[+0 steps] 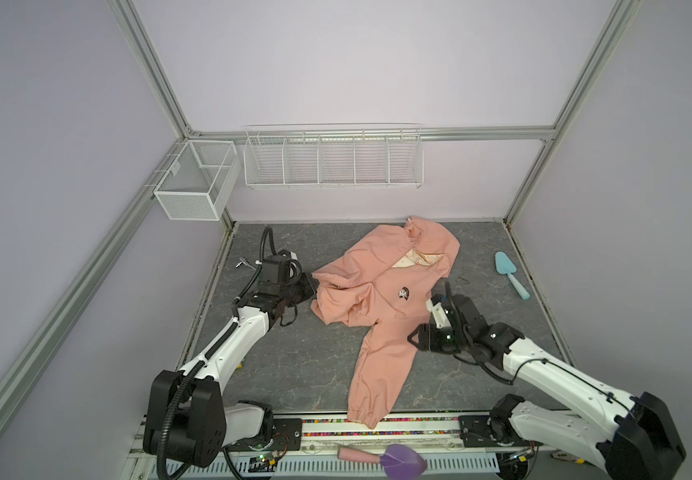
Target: Zip up the jacket
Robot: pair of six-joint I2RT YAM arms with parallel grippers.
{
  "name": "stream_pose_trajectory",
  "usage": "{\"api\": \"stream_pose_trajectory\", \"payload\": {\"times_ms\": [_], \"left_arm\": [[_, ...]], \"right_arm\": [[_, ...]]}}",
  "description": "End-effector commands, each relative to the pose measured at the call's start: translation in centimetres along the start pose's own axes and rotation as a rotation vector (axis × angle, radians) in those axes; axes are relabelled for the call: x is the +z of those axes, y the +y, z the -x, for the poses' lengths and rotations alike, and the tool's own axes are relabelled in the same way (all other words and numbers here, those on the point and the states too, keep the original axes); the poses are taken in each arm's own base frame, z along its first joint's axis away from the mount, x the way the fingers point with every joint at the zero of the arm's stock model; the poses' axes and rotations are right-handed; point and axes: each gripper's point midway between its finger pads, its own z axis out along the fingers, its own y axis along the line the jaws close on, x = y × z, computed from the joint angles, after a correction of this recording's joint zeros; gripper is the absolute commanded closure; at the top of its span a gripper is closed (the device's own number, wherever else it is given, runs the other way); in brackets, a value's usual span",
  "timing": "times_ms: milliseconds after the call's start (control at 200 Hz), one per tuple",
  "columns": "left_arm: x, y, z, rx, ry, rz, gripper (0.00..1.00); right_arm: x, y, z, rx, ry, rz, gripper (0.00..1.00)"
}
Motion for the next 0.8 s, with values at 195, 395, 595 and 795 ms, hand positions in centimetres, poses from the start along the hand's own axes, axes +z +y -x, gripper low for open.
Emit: {"api": "stream_pose_trajectory", "payload": {"times_ms": [195,395,595,795], "left_arm": [[-0.6,-1.1,-0.5,0.004,0.011,-0.057,1.0],[-1.3,-1.6,-0.4,0.011,0.005,-0.07,1.0],[-1.8,-2.4,-0.3,0.017,0.007,-0.101,1.0],[-2.0,-2.5,-0.4,0.024,0.017,-0.097,1.0]], "right_arm": [[2.7,1.2,-6.0,-0.021,0.101,-0.045,0.37],[6.3,3.1,-7.5,-0.069,0.185,-0.061,0.39],[9.9,7.2,-7.8,-0.143,0.256,-0.02,0.55],[13.4,15.0,-3.5,-0.174,0.23,0.136,0.6]]}}
